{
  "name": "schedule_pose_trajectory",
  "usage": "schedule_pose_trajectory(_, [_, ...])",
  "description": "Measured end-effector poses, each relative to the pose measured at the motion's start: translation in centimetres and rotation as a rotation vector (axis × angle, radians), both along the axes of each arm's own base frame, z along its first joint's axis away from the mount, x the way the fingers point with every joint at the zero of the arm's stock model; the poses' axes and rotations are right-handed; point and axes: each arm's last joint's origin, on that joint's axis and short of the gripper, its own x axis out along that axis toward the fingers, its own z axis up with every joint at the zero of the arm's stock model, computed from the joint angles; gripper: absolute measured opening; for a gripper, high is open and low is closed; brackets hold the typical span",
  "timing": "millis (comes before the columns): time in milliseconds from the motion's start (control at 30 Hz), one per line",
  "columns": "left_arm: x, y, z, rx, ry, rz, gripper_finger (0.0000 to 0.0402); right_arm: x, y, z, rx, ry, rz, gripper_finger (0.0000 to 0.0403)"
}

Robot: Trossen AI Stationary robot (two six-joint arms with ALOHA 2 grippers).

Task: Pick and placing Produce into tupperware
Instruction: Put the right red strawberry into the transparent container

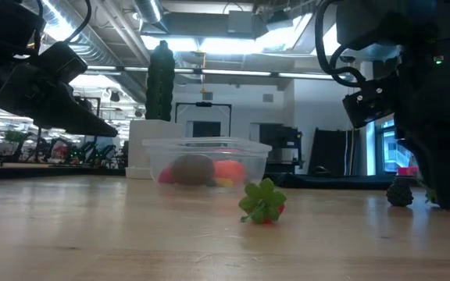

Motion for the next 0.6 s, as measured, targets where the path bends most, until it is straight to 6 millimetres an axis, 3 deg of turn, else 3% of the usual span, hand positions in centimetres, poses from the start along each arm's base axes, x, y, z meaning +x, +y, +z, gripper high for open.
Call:
schedule_pose_trajectory(200, [0.0,0.0,0.0,0.0,0.0,0.0,0.0208,0.0,0.0,0.0,0.002,0.001,0.005,0.0112])
schedule_pose_trajectory(600, [0.0,0.0,0.0,0.0,0.0,0.0,0.0208,0.05,-0.14,0.01,0.002,0.002,0.01,0.012])
